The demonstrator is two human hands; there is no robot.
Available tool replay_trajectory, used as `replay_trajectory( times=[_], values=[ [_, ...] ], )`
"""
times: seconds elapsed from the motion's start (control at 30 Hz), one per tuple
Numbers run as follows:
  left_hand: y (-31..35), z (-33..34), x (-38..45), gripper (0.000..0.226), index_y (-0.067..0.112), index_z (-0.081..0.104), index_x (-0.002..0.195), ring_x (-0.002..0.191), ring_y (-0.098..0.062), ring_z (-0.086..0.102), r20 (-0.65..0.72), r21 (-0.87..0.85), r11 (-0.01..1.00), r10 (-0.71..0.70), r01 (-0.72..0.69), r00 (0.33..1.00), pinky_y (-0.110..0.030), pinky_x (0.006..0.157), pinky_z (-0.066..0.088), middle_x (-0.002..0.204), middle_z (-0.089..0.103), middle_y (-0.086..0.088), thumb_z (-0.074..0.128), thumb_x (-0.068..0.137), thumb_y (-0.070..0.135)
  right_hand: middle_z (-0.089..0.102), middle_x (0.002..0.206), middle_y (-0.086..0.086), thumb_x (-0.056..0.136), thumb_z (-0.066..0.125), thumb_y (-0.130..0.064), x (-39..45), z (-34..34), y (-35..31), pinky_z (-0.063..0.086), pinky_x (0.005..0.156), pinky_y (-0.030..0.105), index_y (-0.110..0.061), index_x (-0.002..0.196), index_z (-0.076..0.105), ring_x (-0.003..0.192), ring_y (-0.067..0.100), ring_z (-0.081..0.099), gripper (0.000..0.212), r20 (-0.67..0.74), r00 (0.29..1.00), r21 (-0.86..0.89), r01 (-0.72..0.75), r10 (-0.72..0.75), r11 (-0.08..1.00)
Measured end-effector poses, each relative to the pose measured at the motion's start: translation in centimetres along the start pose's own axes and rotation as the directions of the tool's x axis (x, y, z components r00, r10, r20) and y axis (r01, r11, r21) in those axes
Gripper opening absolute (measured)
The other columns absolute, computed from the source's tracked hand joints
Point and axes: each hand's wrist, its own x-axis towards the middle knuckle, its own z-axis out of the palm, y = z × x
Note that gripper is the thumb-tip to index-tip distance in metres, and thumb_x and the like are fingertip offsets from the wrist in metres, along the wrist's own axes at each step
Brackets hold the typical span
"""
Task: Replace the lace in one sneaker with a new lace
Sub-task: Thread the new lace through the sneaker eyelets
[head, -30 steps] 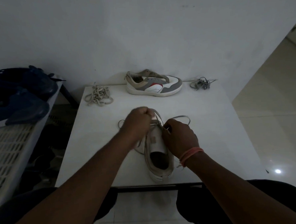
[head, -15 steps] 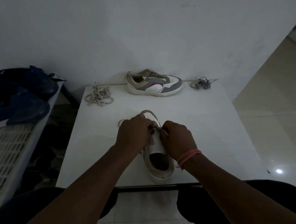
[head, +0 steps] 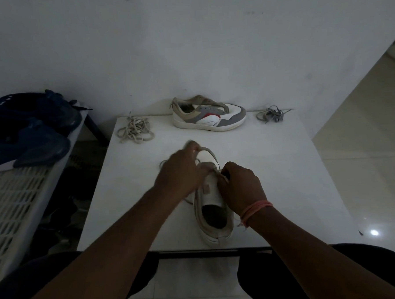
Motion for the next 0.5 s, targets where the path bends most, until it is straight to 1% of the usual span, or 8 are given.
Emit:
replay_trajectory(
  times=[0.13, 0.2, 0.27, 0.33, 0.4, 0.43, 0.47, 0.5],
  values=[
    [-0.2, 2.4, -1.0, 0.023, 0.028, 0.071, 0.113, 0.099, -0.022, 0.062, -0.028, 0.440, 0.882, 0.204, -0.171, 0.979, -0.034, 0.075, 0.048, 0.109, 0.058, -0.001, 0.059, 0.095, 0.035, 0.067, 0.092, 0.004, 0.096, 0.055, -0.031, -0.1, 0.0, 0.1, 0.049, 0.074, 0.035, -0.017, 0.096, 0.060, 0.085, 0.026, 0.061, 0.015, -0.008, 1.000, 0.012, 0.004, -0.004, 1.000],
    [0.5, 1.8, -0.6, 0.013, 0.027, 0.077, 0.097, 0.095, -0.018, 0.062, -0.092, 0.251, 0.948, 0.224, -0.196, 0.970, -0.032, 0.076, 0.049, 0.102, 0.064, 0.000, 0.064, 0.092, 0.026, 0.067, 0.091, 0.004, 0.096, 0.055, -0.031, -0.1, 0.0, 0.2, 0.044, 0.070, 0.033, -0.016, 0.095, 0.060, 0.085, 0.026, 0.061, 0.015, -0.012, 1.000, 0.011, 0.008, -0.008, 1.000],
    [1.4, 0.4, -0.1, 0.017, 0.024, 0.073, 0.085, 0.092, -0.014, 0.066, -0.077, -0.333, 0.940, 0.044, -0.067, 0.996, -0.031, 0.080, 0.051, 0.098, 0.071, 0.003, 0.062, 0.095, 0.015, 0.066, 0.092, 0.003, 0.096, 0.054, -0.031, -0.1, 0.0, 0.3, 0.042, 0.069, 0.033, -0.017, 0.096, 0.060, 0.086, 0.026, 0.061, 0.015, -0.012, 1.000, 0.009, 0.005, -0.005, 1.000],
    [2.0, -0.8, 0.2, 0.022, 0.013, 0.063, 0.088, 0.081, -0.019, 0.069, 0.123, -0.801, 0.579, -0.090, 0.152, 0.988, -0.034, 0.078, 0.054, 0.088, 0.072, -0.003, 0.047, 0.104, 0.009, 0.067, 0.093, 0.004, 0.095, 0.055, -0.032, 0.0, 0.0, 0.3, 0.049, 0.074, 0.036, -0.018, 0.096, 0.060, 0.087, 0.027, 0.062, 0.015, -0.009, 1.000, 0.013, 0.000, 0.000, 1.000],
    [2.3, -1.4, 0.0, 0.028, 0.010, 0.051, 0.084, 0.053, -0.017, 0.051, 0.274, -0.931, 0.218, -0.117, 0.294, 0.955, -0.032, 0.061, 0.047, 0.067, 0.053, -0.005, 0.035, 0.108, 0.012, 0.067, 0.093, 0.005, 0.095, 0.055, -0.033, 0.0, 0.0, 0.3, 0.051, 0.077, 0.039, -0.018, 0.096, 0.060, 0.087, 0.027, 0.062, 0.016, -0.008, 1.000, 0.017, -0.006, 0.006, 1.000],
    [2.2, -1.6, 0.1, 0.030, 0.013, 0.046, 0.079, 0.047, -0.015, 0.039, 0.303, -0.927, 0.176, -0.176, 0.332, 0.937, -0.029, 0.054, 0.038, 0.062, 0.043, -0.002, 0.035, 0.107, 0.016, 0.067, 0.094, 0.004, 0.095, 0.056, -0.033, 0.0, 0.0, 0.2, 0.051, 0.078, 0.039, -0.018, 0.097, 0.061, 0.088, 0.027, 0.062, 0.016, -0.007, 1.000, 0.020, -0.007, 0.007, 1.000],
    [2.1, -1.6, 0.2, 0.031, 0.014, 0.045, 0.075, 0.045, -0.014, 0.034, 0.266, -0.897, 0.291, -0.250, 0.334, 0.931, -0.027, 0.051, 0.032, 0.059, 0.040, 0.000, 0.040, 0.105, 0.023, 0.068, 0.094, 0.004, 0.095, 0.056, -0.033, 0.0, 0.0, 0.2, 0.052, 0.078, 0.038, -0.018, 0.097, 0.061, 0.088, 0.027, 0.062, 0.017, -0.007, 1.000, 0.023, -0.006, 0.006, 1.000],
    [1.9, -1.5, 0.2, 0.034, 0.014, 0.046, 0.073, 0.047, -0.016, 0.037, 0.154, -0.787, 0.543, -0.286, 0.292, 0.946, -0.028, 0.051, 0.033, 0.059, 0.044, 0.001, 0.048, 0.102, 0.032, 0.068, 0.094, 0.004, 0.095, 0.056, -0.033, 0.0, 0.0, 0.2, 0.052, 0.079, 0.038, -0.018, 0.097, 0.062, 0.087, 0.026, 0.062, 0.016, -0.007, 1.000, 0.027, -0.007, 0.007, 1.000]
  ],
)
